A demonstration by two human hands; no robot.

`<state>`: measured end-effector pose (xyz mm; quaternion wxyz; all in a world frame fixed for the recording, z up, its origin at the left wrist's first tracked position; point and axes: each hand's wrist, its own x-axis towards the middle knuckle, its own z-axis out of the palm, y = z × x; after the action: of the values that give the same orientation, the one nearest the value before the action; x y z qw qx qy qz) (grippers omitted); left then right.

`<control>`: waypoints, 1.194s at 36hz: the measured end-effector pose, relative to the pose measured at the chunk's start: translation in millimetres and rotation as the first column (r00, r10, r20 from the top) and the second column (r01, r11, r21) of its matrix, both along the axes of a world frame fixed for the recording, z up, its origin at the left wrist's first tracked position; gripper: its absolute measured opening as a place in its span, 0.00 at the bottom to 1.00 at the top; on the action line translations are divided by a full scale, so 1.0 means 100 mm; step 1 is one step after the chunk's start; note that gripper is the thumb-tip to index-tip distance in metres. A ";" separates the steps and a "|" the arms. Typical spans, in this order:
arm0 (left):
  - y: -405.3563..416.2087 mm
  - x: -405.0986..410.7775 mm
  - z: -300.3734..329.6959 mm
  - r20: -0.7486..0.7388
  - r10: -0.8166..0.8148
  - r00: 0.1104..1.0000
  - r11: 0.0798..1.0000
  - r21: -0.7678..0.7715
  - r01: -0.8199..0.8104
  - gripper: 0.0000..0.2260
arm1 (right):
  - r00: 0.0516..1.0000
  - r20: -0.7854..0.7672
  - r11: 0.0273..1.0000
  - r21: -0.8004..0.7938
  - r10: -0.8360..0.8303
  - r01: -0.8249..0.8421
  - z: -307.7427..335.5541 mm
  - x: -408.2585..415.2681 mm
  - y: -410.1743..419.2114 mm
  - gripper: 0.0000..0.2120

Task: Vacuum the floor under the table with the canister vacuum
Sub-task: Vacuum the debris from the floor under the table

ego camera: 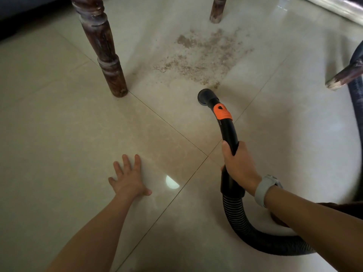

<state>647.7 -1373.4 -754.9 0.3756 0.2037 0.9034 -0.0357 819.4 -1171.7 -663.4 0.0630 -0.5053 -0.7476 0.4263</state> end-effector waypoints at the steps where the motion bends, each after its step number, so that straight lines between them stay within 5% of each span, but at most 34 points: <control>1: 0.00 0.00 0.00 -0.002 -0.001 1.000 1.000 0.001 0.001 0.57 | 1.000 -0.007 1.000 -0.021 0.000 0.000 -0.01 -0.01 -0.01 0.14; 12: -0.10 -0.03 -0.03 -0.007 -0.014 1.000 0.999 0.052 0.015 0.57 | 0.982 0.039 0.982 -0.013 0.186 -0.186 -0.05 -0.35 -0.15 0.16; 27: 0.02 -0.38 -0.09 0.065 -0.142 0.988 0.989 0.054 0.139 0.60 | 0.988 -0.011 0.987 -0.053 0.153 -0.153 -0.27 -0.99 0.15 0.17; 43: -0.01 -0.38 -0.13 0.032 -0.169 0.985 0.985 0.045 0.168 0.60 | 0.948 -0.089 0.940 -0.130 0.305 -0.314 -0.28 -1.40 -0.23 0.17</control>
<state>609.8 -1374.7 -768.3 0.3828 0.2878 0.8767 -0.0446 679.0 -1194.8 -691.7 -0.0156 -0.3698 -0.7829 0.5001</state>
